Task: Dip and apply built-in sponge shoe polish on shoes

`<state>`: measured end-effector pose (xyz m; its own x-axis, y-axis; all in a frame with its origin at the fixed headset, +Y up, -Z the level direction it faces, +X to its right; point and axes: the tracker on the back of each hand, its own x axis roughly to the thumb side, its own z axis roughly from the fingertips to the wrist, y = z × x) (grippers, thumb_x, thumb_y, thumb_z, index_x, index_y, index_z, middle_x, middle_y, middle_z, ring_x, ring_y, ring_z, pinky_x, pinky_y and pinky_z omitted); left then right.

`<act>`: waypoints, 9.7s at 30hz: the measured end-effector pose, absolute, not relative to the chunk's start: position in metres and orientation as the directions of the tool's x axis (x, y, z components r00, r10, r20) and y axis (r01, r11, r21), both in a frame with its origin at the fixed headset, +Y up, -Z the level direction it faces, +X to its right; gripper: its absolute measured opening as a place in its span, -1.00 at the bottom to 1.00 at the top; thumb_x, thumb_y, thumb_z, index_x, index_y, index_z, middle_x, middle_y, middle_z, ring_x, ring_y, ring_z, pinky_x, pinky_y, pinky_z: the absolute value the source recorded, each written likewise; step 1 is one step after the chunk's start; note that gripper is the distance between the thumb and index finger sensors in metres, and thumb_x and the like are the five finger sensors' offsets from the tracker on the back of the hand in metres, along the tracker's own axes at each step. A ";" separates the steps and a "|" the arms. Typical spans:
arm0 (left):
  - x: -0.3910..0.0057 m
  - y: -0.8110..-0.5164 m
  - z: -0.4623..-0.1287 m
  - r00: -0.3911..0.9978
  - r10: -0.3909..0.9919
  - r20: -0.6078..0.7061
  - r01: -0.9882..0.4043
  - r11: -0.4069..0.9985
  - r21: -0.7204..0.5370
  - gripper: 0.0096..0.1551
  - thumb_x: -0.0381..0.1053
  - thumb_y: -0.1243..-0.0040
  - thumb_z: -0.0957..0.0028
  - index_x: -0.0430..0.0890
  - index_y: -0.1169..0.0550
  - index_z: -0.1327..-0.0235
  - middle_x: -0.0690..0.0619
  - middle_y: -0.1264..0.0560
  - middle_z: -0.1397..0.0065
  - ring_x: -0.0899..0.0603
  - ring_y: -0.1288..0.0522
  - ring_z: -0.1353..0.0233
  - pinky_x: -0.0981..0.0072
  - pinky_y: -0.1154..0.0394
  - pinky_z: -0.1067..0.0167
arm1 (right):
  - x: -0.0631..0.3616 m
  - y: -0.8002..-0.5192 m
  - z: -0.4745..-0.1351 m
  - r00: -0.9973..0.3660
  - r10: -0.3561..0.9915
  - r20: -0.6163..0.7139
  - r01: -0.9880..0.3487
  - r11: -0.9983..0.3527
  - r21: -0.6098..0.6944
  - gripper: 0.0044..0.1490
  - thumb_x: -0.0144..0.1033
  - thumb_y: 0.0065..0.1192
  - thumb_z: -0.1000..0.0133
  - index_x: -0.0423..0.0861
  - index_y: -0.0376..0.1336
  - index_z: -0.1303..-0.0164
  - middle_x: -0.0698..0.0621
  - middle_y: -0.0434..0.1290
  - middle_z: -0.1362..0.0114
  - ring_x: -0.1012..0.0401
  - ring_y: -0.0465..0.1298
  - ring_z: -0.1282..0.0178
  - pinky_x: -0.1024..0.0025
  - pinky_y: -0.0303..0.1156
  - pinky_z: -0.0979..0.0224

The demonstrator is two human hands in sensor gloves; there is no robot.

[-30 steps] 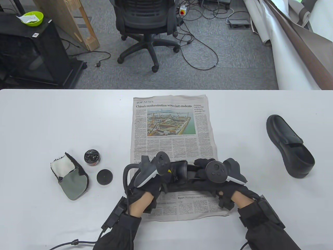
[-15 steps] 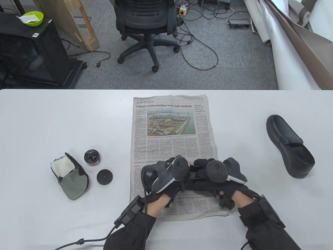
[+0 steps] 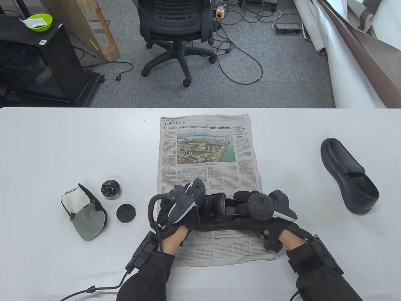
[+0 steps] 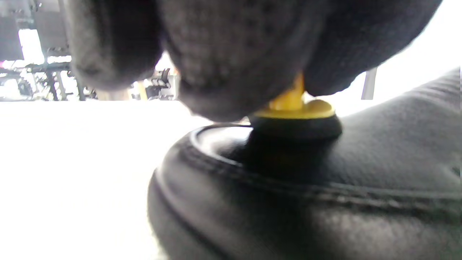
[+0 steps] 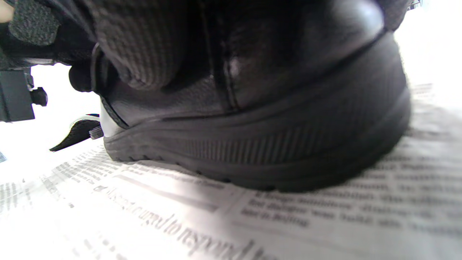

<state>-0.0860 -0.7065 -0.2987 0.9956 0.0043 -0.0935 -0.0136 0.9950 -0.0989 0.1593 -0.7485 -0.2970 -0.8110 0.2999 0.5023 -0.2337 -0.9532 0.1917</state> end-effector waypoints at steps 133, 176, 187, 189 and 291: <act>-0.251 -0.735 -0.272 0.911 -0.106 -0.398 0.058 0.990 -0.131 -0.46 0.27 -0.46 0.12 -0.03 -0.66 0.01 0.02 -0.76 0.16 0.16 -0.77 0.44 0.15 -0.70 0.09 | 0.158 -0.748 -0.297 -0.821 0.281 0.497 -0.216 -0.959 0.184 -0.49 0.18 0.33 0.15 0.14 0.49 0.10 0.11 0.10 -0.54 -0.04 0.34 -0.46 -0.09 0.32 -0.50; -0.210 -0.671 -0.224 0.942 -0.016 -0.336 0.097 0.970 0.225 -0.26 0.36 -0.36 0.10 -0.04 -0.56 -0.24 -0.03 -0.72 -0.01 0.10 -0.76 0.30 0.07 -0.66 -0.02 | 0.224 -0.689 -0.294 -0.966 0.145 0.216 -0.221 -0.895 -0.387 -0.51 0.03 0.29 0.13 0.20 0.50 0.02 -0.15 0.23 -0.48 -0.15 0.46 -0.31 -0.16 0.41 -0.37; -0.207 -0.673 -0.226 0.946 -0.029 -0.321 0.097 0.976 0.196 -0.28 0.35 -0.36 0.09 -0.03 -0.57 -0.23 -0.04 -0.72 -0.02 0.10 -0.76 0.30 0.06 -0.66 -0.02 | 0.266 -0.715 -0.315 -0.973 0.095 -0.212 -0.010 -0.929 -0.371 -0.49 0.03 0.26 0.10 0.14 0.51 0.01 -0.19 0.29 -0.38 -0.16 0.53 -0.17 -0.11 0.48 -0.24; -0.206 -0.674 -0.227 0.947 -0.034 -0.319 0.100 0.977 0.190 -0.28 0.35 -0.36 0.08 -0.03 -0.57 -0.23 -0.03 -0.72 -0.02 0.10 -0.76 0.30 0.06 -0.66 -0.03 | 0.272 -0.722 -0.319 -0.956 0.106 -0.274 -0.007 -0.940 -0.341 -0.49 0.02 0.24 0.09 0.11 0.51 0.00 -0.20 0.30 -0.36 -0.17 0.54 -0.14 -0.11 0.48 -0.21; -0.216 -0.677 -0.230 0.947 -0.024 -0.321 0.060 0.993 0.100 -0.35 0.35 -0.29 0.03 -0.02 -0.62 -0.18 -0.05 -0.72 -0.04 0.07 -0.77 0.27 0.04 -0.65 -0.04 | 0.154 -0.682 -0.254 -0.934 -0.027 0.355 -0.170 -0.842 -0.512 -0.53 -0.12 0.37 0.05 0.16 0.34 -0.08 0.15 0.49 -0.31 -0.12 0.27 -0.65 -0.34 0.45 -0.42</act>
<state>-0.2160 -0.6767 -0.2305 0.9467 -0.0243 -0.3212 0.0595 0.9932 0.1002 0.1536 -0.6824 -0.2537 -0.9344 -0.0272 0.3551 -0.1700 -0.8421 -0.5119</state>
